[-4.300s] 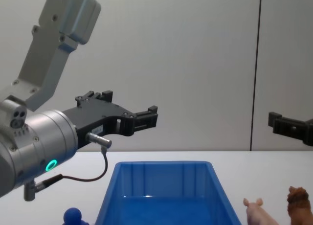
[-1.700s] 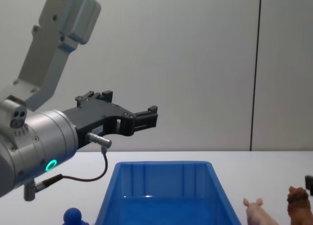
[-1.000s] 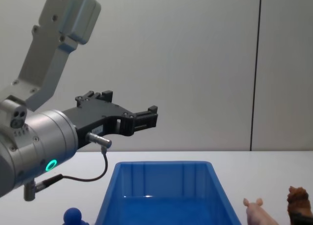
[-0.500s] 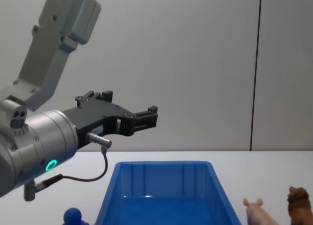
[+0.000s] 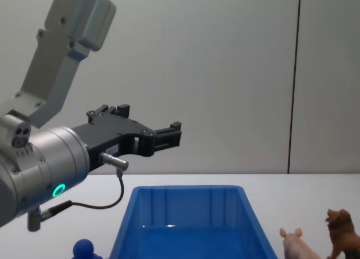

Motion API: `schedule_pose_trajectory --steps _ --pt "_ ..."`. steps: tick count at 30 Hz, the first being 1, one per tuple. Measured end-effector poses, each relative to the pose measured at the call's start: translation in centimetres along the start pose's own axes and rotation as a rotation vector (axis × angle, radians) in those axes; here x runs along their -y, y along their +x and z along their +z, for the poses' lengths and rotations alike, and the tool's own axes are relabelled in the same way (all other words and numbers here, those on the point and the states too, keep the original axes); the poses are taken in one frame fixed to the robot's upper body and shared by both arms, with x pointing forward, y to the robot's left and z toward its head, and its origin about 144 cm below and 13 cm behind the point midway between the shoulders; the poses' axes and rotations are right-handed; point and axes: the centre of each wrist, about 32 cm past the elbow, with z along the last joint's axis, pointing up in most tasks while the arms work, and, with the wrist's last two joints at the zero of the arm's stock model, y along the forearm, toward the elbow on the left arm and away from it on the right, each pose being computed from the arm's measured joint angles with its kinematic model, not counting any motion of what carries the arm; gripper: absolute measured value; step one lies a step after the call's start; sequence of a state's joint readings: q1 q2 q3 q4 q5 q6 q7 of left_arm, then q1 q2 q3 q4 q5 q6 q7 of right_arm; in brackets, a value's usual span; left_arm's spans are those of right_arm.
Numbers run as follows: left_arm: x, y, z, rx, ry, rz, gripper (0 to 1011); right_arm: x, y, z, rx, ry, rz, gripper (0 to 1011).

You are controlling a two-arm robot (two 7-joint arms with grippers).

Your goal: Pick up the two dolls from the table and place them into the box.

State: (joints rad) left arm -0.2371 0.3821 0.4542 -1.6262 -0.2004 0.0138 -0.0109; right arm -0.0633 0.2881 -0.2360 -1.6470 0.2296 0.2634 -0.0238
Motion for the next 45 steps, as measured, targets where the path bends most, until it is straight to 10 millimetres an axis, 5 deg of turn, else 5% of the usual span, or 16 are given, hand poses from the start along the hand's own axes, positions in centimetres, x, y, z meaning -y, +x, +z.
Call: schedule_pose_trajectory --steps 23,40,45 --pt "0.0 0.0 0.0 0.000 0.000 0.000 1001 -0.4 -0.6 3.9 0.051 0.185 0.199 294" --pt "0.0 0.0 0.0 0.000 0.000 0.000 1001 -2.8 -2.6 6.6 0.067 0.232 0.447 298" --pt "0.0 0.0 0.0 0.000 0.000 0.000 1001 -3.8 -3.3 7.1 0.071 0.220 0.514 480"
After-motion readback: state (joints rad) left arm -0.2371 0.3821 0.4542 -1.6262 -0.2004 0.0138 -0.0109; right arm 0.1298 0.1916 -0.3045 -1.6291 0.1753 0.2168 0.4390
